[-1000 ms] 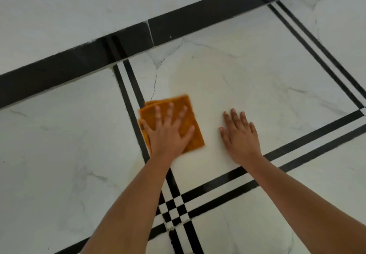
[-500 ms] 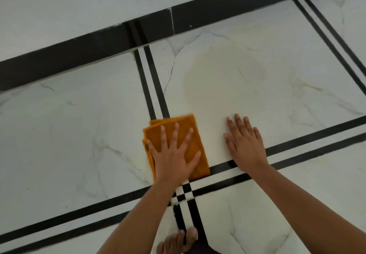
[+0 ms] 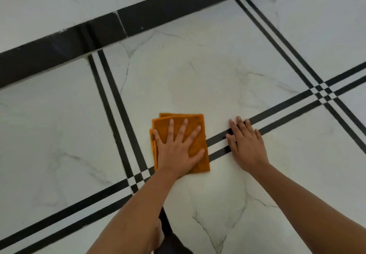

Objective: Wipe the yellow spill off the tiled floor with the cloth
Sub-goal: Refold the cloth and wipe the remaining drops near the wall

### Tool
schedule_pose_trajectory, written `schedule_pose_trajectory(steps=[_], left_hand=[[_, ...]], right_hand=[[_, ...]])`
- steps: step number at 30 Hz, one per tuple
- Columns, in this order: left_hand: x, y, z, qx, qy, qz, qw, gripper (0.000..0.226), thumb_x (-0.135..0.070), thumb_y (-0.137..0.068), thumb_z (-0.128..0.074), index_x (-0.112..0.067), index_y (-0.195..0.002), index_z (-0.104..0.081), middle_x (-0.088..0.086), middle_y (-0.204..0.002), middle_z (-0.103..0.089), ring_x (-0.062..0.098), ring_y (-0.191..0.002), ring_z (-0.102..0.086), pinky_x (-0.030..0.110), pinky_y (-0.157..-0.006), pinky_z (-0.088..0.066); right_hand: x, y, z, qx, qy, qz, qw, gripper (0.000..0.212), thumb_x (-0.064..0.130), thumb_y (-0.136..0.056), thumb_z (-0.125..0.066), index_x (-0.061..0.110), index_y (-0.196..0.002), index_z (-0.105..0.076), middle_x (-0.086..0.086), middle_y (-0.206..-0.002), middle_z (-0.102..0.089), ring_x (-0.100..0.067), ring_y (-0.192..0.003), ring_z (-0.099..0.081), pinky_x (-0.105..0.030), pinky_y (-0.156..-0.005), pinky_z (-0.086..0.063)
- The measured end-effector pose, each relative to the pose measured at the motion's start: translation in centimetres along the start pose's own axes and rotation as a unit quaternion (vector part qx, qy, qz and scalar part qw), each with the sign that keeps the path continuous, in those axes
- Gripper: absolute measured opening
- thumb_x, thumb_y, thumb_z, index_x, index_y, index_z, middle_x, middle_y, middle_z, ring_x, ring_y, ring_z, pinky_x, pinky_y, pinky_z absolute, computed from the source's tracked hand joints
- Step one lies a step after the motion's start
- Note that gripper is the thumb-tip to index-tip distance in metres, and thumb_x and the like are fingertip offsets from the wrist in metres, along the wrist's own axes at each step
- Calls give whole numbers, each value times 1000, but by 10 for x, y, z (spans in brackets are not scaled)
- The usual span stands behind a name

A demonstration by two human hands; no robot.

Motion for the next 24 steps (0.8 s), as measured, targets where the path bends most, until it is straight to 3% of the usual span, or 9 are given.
schedule_pose_trajectory(steps=[2, 5, 7, 10, 15, 19, 22, 24], left_hand=[[-5, -18, 6, 15, 14, 65, 998, 70, -76, -79, -12, -50, -143, -1, -4, -158, -1, 34, -143, 6, 68, -101, 12], [-12, -20, 11, 57, 20, 63, 996, 68, -74, -83, -14, -49, -143, 7, -6, -157, 11, 31, -142, 14, 66, -104, 9], [-3, -15, 23, 56, 61, 51, 995, 61, -65, -90, -22, -45, -146, -5, -6, -158, 3, 24, -144, 8, 59, -109, 2], [23, -1, 39, -4, 113, 103, 988, 54, -48, -97, -26, -29, -147, -20, 1, -157, -13, 20, -144, -6, 50, -114, -7], [58, 33, 36, 43, 68, 148, 986, 57, -44, -99, -18, -19, -149, -12, 2, -157, -12, 20, -144, -6, 47, -115, -11], [64, 38, 35, 76, 40, 135, 987, 58, -44, -99, -16, -18, -150, -7, 2, -158, -7, 19, -145, -3, 46, -115, -12], [56, 24, 41, 65, 33, 105, 992, 58, -44, -99, -15, -18, -150, -3, 1, -158, -2, 18, -145, 1, 44, -115, -8], [47, 11, 43, 69, 36, 91, 993, 59, -44, -99, -15, -19, -150, 1, 0, -158, 2, 17, -144, 4, 43, -115, -5]], right_hand=[[-18, 9, -2, 3, 3, -13, 1000, 54, 42, -99, -15, 24, -149, -4, 1, -159, 0, -19, -145, 4, -37, -116, -1], [-23, 26, 0, 20, 7, -4, 1000, 56, 42, -99, -13, 22, -149, 0, 0, -158, 3, -18, -145, 7, -35, -116, 1], [-10, 30, 6, 14, -6, 34, 999, 55, 40, -100, -16, 20, -150, -4, 0, -158, 1, -16, -145, 6, -33, -116, 2], [28, 26, 12, 5, -23, 112, 993, 53, 37, -101, -20, 19, -149, -9, 0, -158, -5, -17, -145, 3, -33, -116, 0], [109, -13, 6, -9, -38, 194, 980, 58, 42, -99, -27, 19, -149, -12, -2, -158, -7, -20, -145, 0, -40, -117, -5], [133, -14, -27, 9, 18, 228, 974, 67, 65, -88, -14, 38, -147, 1, 2, -158, 6, -25, -144, 14, -47, -114, 8], [100, -19, -29, -25, 45, 210, 976, 70, 73, -81, -8, 46, -145, 5, 8, -158, 7, -21, -144, 15, -45, -113, 11], [61, -33, -19, -44, 38, 133, 989, 69, 75, -80, -5, 48, -143, 9, 11, -157, 10, -19, -144, 15, -45, -114, 8]])
Point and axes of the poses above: each hand's wrist, its own y-axis away from the middle knuckle, its own z-axis out of the back of the hand, x = y × z, the point moved 4 cm from there along -y, towards the middle knuckle
